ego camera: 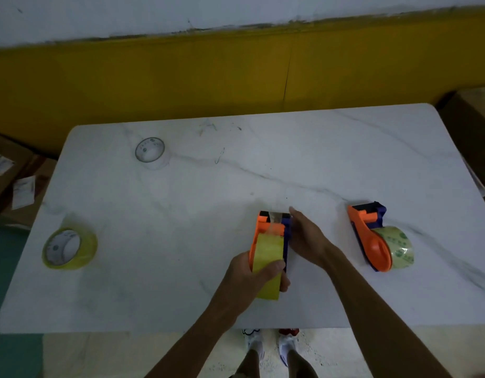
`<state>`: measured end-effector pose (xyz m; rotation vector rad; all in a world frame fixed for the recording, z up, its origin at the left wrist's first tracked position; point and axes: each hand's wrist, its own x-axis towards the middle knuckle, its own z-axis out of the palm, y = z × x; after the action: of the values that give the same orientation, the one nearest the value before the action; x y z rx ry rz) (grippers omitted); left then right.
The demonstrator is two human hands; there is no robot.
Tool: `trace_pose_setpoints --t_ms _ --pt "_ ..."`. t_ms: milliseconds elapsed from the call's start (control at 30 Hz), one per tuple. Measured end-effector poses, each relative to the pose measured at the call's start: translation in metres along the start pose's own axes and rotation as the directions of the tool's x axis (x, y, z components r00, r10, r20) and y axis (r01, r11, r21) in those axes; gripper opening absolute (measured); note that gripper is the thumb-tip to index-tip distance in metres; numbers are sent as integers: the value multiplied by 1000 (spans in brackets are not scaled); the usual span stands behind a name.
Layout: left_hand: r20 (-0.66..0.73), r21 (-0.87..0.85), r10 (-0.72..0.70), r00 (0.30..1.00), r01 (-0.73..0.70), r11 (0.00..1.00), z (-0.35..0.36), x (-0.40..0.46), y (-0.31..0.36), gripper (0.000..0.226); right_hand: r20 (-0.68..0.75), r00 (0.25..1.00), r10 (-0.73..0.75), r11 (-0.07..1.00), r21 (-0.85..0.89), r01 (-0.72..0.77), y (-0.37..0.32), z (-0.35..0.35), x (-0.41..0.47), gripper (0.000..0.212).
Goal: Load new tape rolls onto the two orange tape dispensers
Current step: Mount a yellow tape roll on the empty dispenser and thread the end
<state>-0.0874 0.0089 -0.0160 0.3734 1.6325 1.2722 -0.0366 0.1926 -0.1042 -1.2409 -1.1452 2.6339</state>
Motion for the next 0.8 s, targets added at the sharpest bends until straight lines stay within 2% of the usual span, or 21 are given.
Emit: trace_pose_setpoints --t_ms 133,267,300,367,467,500,533,600,700,800 --pt "-66 -38 -16 998 14 999 3 6 1 11 -82 997 -14 998 56 19 27 12 -17 50" --pt "-124 27 -81 989 85 996 14 17 -10 25 -176 984 -31 1000 1 32 44 15 -24 53" --pt "-150 51 -99 984 108 993 17 20 -15 32 -210 977 -35 999 -41 27 44 17 -24 54" --pt "-196 72 -119 973 136 988 20 25 -24 37 -285 954 -89 973 -231 21 44 20 -22 55" --pt "-232 72 -97 968 116 991 17 29 -30 36 -326 920 -217 865 -501 26 38 26 -21 59" --pt "-245 61 -92 965 109 992 17 30 -30 35 -305 919 -249 809 -588 24 36 29 -20 59" --pt "-258 46 -96 961 112 993 17 31 -31 34 -270 921 -282 708 -706 10 33 32 -18 58" --pt "-278 -3 -125 953 129 992 17 32 -32 32 -218 906 -363 435 -899 -42 28 39 -15 55" --pt "-287 12 -149 946 159 987 18 36 -34 36 -234 847 -478 180 -969 -167 21 38 -19 20" --pt "-241 36 -210 948 225 974 14 43 -32 47 -168 820 -547 7 -981 -196 8 20 -34 25"
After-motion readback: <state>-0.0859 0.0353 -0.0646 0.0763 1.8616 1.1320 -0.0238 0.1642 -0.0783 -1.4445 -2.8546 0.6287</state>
